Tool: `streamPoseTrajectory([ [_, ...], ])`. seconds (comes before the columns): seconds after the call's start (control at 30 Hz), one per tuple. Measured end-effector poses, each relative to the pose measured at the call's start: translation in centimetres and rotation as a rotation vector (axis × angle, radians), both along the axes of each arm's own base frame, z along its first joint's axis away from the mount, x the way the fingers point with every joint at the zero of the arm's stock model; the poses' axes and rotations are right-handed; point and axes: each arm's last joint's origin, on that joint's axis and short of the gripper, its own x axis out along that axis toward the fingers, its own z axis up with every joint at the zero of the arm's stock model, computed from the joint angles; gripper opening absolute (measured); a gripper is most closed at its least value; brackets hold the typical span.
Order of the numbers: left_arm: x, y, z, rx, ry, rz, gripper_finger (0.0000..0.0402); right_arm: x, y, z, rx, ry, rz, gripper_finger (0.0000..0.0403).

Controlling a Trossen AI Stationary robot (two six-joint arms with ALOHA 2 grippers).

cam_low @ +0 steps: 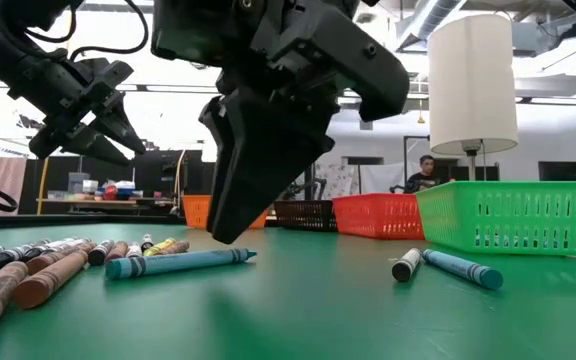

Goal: Sort crayons
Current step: Put the light blue crayon into the green bin

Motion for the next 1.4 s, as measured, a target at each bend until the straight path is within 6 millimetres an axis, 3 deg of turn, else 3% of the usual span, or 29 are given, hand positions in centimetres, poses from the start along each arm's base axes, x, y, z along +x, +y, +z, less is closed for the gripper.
streamPoseTrajectory([
  [0.33,0.0,0.0,0.0,0.002,0.000,0.002,0.0180,0.2,0.2,0.1,-0.010,-0.030,0.048,0.0120],
  [0.97,0.0,0.0,0.0,0.009,-0.002,0.011,0.0180,-0.2,-0.3,-2.0,0.003,-0.026,0.040,0.0119],
  [1.4,0.0,0.0,0.0,0.009,-0.002,0.011,0.0180,-0.5,-0.4,-2.1,0.002,0.011,-0.002,0.0026],
])
